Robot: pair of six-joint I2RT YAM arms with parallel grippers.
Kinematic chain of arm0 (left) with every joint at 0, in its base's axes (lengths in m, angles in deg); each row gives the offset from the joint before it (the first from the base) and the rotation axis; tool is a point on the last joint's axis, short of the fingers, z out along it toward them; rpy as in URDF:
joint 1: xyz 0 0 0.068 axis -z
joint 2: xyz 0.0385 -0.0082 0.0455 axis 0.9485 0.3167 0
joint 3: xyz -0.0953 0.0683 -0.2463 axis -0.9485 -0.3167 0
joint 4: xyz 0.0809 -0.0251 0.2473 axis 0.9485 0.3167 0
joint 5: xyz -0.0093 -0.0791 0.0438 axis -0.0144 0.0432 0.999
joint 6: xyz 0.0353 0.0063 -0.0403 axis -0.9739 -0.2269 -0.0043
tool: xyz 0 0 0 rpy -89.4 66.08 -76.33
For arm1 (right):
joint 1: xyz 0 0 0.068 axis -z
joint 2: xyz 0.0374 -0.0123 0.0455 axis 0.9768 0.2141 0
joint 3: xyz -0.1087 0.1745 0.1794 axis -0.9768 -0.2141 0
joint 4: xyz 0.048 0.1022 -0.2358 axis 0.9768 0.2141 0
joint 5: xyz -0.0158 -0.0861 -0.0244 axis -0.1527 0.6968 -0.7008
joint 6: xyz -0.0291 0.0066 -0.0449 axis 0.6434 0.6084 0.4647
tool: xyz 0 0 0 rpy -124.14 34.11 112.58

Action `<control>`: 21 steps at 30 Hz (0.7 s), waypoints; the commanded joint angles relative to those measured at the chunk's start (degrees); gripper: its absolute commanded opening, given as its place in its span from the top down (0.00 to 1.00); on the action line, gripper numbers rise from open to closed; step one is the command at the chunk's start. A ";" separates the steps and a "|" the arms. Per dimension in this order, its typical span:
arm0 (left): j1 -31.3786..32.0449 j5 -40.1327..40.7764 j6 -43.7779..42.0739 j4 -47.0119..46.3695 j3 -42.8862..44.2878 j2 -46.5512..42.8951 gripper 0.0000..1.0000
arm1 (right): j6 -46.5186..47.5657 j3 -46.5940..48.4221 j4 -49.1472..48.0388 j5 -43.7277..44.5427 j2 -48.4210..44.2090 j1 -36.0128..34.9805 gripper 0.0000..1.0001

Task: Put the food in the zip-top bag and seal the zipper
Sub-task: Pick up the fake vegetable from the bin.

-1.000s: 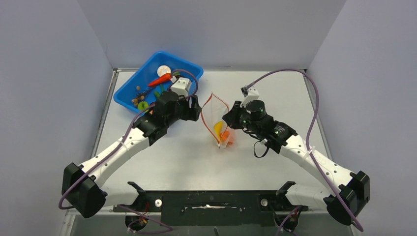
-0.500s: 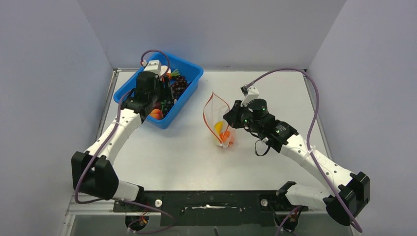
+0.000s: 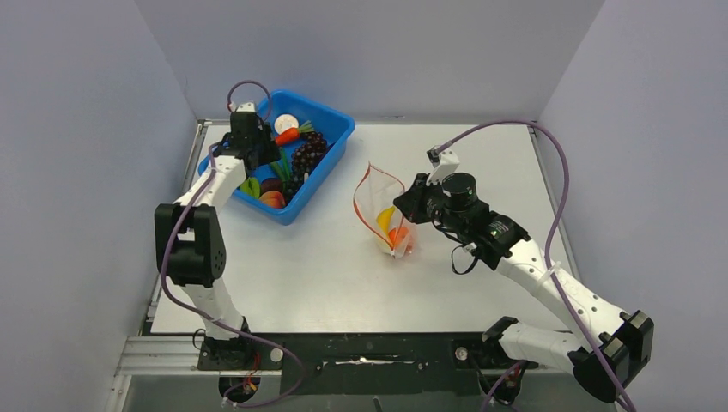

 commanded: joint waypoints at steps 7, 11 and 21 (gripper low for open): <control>-0.95 -0.01 4.34 -1.81 12.27 13.86 0.53 | 0.56 0.46 -2.62 -1.19 -1.30 0.61 1.00; -1.12 1.32 4.45 -1.10 15.32 18.79 0.53 | 0.81 1.09 -2.31 -1.83 -0.30 0.69 1.00; -2.07 1.15 3.04 1.96 21.84 26.69 0.53 | 0.93 0.31 -2.75 -0.80 -0.98 1.18 1.00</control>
